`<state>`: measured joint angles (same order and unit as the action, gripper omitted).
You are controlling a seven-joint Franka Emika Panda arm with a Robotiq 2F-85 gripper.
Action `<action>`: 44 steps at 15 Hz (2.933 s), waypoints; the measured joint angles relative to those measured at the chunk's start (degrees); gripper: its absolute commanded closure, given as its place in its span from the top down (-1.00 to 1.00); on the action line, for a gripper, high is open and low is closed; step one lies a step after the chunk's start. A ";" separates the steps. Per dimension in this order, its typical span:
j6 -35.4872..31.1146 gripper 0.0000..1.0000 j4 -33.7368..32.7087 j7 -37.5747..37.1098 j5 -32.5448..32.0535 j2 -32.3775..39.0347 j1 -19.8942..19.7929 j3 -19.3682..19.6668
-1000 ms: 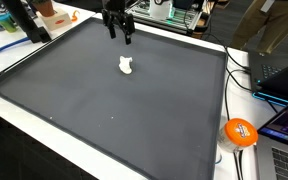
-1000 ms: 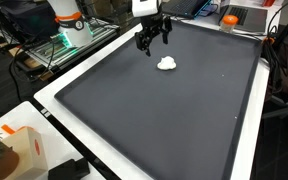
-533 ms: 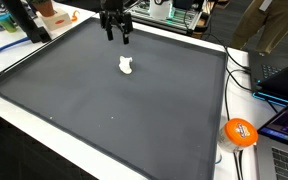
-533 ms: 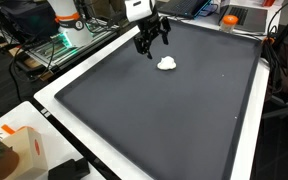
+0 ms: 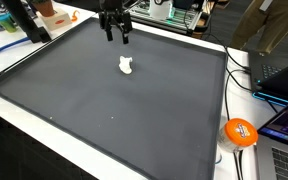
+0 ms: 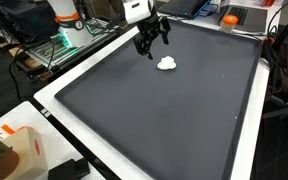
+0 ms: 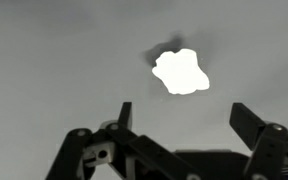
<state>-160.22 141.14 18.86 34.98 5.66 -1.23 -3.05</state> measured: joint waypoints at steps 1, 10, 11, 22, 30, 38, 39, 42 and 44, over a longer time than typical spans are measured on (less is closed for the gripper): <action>0.00 1.00 0.00 3.76 3.60 0.04 -0.07 -0.30; -4.24 1.00 0.03 40.93 39.22 -0.07 -1.07 -1.94; -5.09 1.00 -0.21 44.90 43.56 -0.08 -1.06 -2.15; -12.01 1.00 -1.96 60.47 61.61 -0.37 0.09 -3.88; -22.30 1.00 -2.51 79.94 83.27 -3.13 4.71 -6.35; -26.79 1.00 -6.36 92.92 93.97 -4.02 5.88 -5.06; -26.36 1.00 -6.40 93.93 94.26 -3.62 5.88 -4.89; -23.39 1.00 -6.40 98.47 96.29 -1.43 6.27 -4.12; -20.67 1.00 -6.37 102.80 99.07 1.00 6.97 -3.29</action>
<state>-180.89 134.78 121.66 134.06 6.66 5.74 -6.34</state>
